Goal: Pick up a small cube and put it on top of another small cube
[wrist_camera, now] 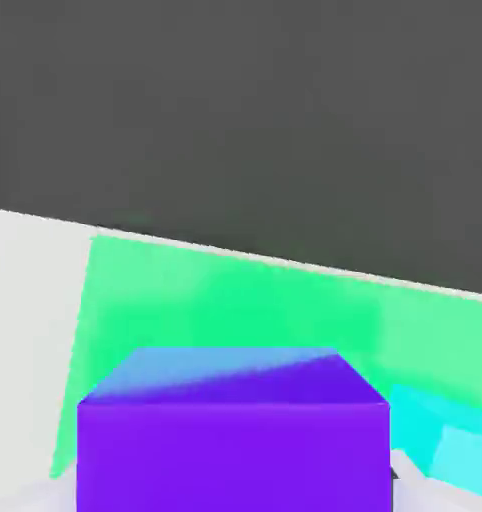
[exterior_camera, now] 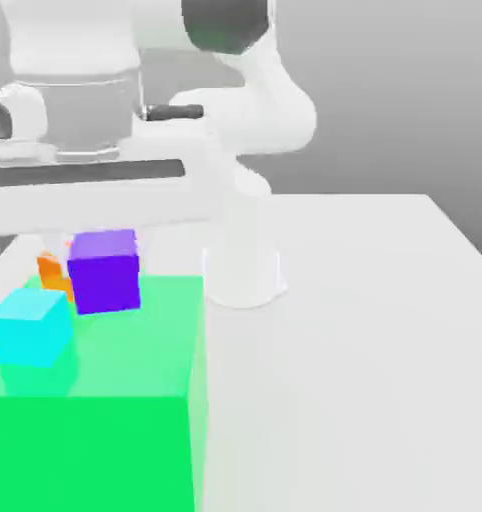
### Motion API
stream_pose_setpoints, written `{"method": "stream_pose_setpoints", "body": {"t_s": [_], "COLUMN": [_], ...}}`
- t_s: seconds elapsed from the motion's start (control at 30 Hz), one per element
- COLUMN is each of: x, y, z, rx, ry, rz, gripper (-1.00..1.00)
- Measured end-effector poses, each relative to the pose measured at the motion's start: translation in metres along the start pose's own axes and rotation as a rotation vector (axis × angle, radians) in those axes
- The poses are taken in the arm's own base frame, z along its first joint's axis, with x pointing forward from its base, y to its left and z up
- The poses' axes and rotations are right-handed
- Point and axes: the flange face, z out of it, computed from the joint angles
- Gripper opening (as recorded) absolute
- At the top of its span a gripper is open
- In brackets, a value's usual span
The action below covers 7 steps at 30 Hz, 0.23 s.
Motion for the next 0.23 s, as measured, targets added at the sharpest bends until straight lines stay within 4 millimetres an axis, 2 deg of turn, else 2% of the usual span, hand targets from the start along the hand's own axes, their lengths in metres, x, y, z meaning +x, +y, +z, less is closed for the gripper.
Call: {"method": "stream_pose_setpoints", "body": {"t_s": [0.1,0.13,0.23], "x": [0.006,0.006,0.006], "y": [0.010,0.011,0.011], "z": [0.036,0.044,0.044], "rx": [0.001,0.001,0.001], "ry": [-0.001,-0.001,-0.001], "rz": [0.038,0.039,0.039], "gripper": [-1.00,1.00,1.00]}}
